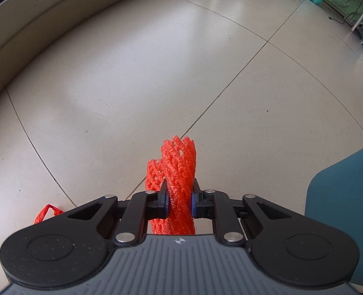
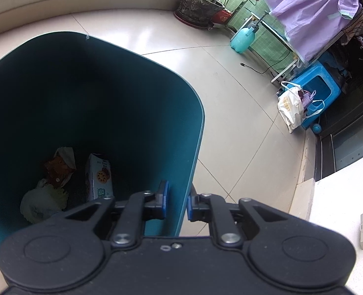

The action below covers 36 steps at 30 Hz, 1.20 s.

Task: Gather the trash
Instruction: 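Grasp the orange foam net with the left gripper and lift it, then carry the foam net into the teal bin and open the left gripper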

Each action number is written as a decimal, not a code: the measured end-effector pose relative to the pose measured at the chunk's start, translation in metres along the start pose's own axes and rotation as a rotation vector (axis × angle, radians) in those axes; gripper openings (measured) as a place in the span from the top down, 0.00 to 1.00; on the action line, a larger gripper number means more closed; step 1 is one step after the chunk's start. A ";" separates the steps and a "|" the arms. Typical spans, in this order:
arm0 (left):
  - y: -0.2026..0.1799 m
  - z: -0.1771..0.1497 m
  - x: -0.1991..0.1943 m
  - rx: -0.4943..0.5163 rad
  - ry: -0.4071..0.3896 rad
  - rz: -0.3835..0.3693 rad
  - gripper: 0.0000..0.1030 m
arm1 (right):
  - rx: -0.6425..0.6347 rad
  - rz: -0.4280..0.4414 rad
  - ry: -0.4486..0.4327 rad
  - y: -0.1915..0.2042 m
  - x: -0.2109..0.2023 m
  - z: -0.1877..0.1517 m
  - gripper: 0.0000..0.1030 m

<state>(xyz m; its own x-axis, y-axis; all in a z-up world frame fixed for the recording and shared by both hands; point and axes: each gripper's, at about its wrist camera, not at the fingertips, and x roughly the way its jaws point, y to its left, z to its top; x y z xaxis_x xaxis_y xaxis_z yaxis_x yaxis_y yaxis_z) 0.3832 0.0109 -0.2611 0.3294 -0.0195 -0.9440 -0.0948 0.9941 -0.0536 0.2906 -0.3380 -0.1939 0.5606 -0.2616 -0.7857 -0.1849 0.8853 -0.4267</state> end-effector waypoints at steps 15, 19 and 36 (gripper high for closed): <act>-0.094 -0.020 -0.157 0.180 -0.198 -0.173 0.86 | 0.027 0.022 -0.019 -0.009 0.007 -0.008 0.86; -0.120 -0.024 -0.191 0.260 -0.239 -0.227 0.86 | 0.024 0.035 -0.038 -0.009 0.005 -0.007 0.87; -0.249 -0.030 -0.186 0.488 -0.163 -0.375 0.86 | 0.018 0.090 -0.083 -0.019 0.001 -0.006 0.89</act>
<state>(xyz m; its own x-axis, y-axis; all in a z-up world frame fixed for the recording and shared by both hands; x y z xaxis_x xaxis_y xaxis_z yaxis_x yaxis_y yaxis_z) 0.3173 -0.2360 -0.0823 0.3999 -0.3976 -0.8258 0.4811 0.8580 -0.1801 0.2899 -0.3574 -0.1897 0.6073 -0.1492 -0.7804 -0.2232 0.9106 -0.3478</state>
